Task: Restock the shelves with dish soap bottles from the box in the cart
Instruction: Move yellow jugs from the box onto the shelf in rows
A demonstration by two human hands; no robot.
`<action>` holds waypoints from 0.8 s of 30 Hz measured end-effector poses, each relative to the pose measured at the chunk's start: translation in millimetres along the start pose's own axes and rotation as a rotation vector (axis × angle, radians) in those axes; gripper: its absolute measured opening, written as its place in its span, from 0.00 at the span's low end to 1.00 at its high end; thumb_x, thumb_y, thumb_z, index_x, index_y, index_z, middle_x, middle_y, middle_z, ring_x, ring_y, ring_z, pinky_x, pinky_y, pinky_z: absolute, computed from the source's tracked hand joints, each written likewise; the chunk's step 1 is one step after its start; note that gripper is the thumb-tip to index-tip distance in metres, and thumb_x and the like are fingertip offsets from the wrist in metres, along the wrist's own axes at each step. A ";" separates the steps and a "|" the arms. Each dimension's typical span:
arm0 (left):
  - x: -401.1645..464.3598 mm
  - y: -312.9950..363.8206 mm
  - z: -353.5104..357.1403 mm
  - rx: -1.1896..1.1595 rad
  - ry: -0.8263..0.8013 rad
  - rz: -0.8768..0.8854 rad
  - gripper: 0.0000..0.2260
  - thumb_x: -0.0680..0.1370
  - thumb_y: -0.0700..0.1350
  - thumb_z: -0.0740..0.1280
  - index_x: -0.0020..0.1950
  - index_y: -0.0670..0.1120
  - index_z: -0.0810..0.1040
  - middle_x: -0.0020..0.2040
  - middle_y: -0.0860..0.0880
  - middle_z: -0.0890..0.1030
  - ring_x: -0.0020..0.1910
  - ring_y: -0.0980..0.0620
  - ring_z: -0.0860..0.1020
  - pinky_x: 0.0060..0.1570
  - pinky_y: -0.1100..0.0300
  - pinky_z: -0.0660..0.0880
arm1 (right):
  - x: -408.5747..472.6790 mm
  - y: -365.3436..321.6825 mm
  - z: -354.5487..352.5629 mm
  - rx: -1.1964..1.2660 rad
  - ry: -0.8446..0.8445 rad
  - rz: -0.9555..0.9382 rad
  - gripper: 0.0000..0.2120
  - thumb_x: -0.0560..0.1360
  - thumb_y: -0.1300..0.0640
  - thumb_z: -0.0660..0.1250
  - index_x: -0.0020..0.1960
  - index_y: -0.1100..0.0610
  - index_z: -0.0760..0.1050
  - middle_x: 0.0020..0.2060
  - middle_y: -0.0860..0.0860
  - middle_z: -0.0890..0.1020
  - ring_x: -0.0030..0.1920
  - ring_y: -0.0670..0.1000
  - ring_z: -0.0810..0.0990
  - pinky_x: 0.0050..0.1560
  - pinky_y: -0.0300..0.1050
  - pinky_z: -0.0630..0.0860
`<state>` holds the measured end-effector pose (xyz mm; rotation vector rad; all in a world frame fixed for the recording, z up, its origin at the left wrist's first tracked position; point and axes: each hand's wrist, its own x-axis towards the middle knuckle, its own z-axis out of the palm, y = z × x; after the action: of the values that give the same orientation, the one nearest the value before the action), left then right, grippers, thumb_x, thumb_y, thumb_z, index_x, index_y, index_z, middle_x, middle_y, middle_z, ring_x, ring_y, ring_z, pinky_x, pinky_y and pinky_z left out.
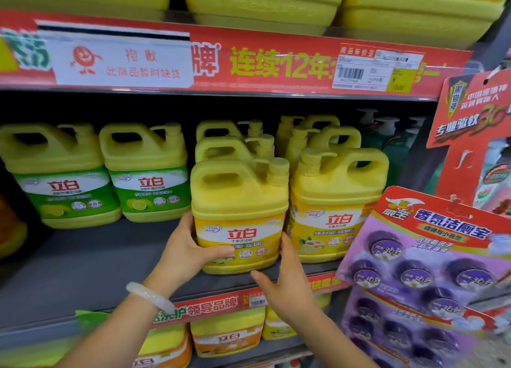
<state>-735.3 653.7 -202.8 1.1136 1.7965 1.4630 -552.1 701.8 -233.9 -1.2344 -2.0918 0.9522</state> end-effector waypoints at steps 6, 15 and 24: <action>-11.7 -13.1 2.8 0.010 0.003 -0.004 0.44 0.60 0.40 0.81 0.71 0.48 0.62 0.61 0.56 0.75 0.60 0.56 0.75 0.60 0.57 0.73 | -7.5 -0.8 -2.0 -0.025 0.049 0.022 0.39 0.73 0.52 0.70 0.76 0.55 0.51 0.72 0.47 0.61 0.73 0.48 0.60 0.72 0.46 0.63; -122.3 -52.9 6.3 0.516 0.080 0.006 0.32 0.71 0.53 0.69 0.72 0.46 0.63 0.69 0.51 0.68 0.71 0.52 0.65 0.69 0.64 0.59 | -50.2 -18.4 48.5 -0.303 -0.281 -0.247 0.24 0.74 0.54 0.66 0.68 0.56 0.65 0.63 0.53 0.68 0.66 0.53 0.68 0.65 0.41 0.64; -270.7 -103.9 -85.8 0.993 0.100 -0.439 0.28 0.72 0.51 0.67 0.70 0.44 0.65 0.67 0.44 0.67 0.67 0.43 0.66 0.67 0.52 0.64 | -137.5 -68.9 158.1 -0.470 -0.728 -0.617 0.26 0.75 0.50 0.65 0.69 0.56 0.62 0.65 0.53 0.66 0.68 0.54 0.65 0.68 0.44 0.62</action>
<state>-698.4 370.7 -302.9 0.9385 2.7114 0.3244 -642.0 508.0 -288.6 -0.3316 -3.1319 0.6807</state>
